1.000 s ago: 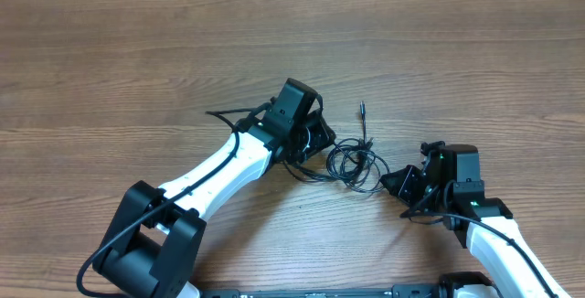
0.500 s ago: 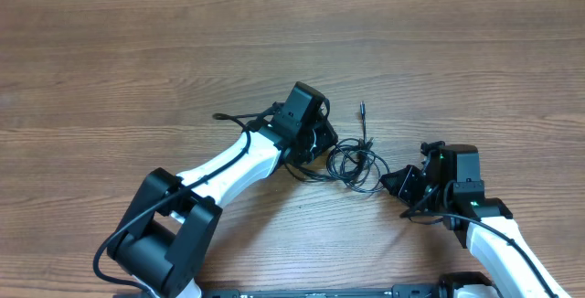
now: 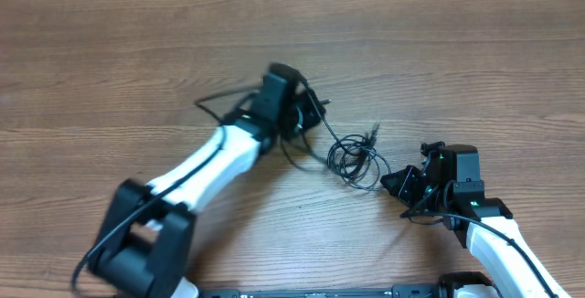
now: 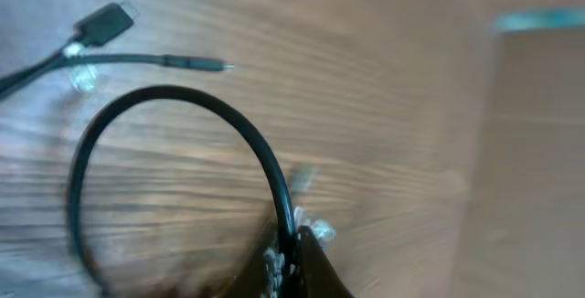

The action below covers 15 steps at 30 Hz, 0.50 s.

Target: Untangle cables

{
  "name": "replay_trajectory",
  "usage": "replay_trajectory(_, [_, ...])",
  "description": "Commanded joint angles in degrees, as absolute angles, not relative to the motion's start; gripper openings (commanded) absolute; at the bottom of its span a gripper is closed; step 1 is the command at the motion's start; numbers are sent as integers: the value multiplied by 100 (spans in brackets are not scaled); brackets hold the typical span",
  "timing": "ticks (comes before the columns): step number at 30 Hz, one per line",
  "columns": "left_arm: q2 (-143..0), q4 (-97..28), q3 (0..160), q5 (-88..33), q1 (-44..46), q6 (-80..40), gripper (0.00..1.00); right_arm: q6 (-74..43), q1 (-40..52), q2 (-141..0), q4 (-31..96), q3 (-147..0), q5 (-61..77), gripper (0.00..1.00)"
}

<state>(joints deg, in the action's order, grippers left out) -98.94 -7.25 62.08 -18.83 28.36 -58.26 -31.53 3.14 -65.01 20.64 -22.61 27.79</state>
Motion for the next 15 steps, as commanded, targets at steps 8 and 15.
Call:
replay_trajectory(8, [-8077, -801, 6425, -3632, 672, -5507, 4, -3173, 325, -6497, 2064, -2397, 2655, 4])
replay_trajectory(15, [-8228, -2010, 6423, -3354, 331, -5242, 76, -3175, 325, -6497, 2047, -2397, 2659, 4])
